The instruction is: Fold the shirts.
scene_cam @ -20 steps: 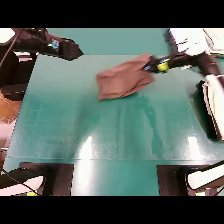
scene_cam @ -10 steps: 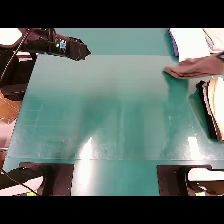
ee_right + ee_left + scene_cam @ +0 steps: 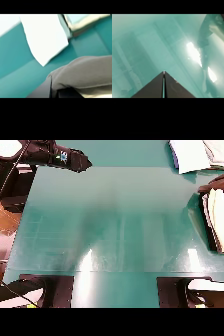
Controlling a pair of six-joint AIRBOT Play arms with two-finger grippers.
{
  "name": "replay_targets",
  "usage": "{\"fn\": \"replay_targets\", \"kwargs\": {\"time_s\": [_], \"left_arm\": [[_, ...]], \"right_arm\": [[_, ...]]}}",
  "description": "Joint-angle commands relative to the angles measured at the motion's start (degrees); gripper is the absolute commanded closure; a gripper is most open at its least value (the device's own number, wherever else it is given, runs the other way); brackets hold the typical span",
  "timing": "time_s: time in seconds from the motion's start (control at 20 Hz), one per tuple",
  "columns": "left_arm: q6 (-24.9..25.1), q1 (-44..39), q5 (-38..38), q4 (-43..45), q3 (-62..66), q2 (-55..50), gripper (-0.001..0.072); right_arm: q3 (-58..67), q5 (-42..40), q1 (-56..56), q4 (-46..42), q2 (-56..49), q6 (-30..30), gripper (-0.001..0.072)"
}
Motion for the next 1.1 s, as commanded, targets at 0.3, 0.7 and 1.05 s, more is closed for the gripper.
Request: {"fn": "replay_targets", "kwargs": {"time_s": [0.3,0.7,1.05], "left_arm": [[0.13,-0.02,-0.48,-0.11,0.00,0.00,0.0683],[0.17,-0.02,-1.14,-0.11,0.00,0.00,0.0683],[0.61,-0.02,-2.97,-0.11,0.00,0.00,0.0683]], "right_arm": [[-0.72,11.50,-7.76,-0.72,8.76,0.48,0.0697],[-24.17,16.00,-17.81,-19.21,22.08,0.20,0.0695],[-39.08,15.17,-22.77,-23.10,26.32,0.20,0.0032]]}}
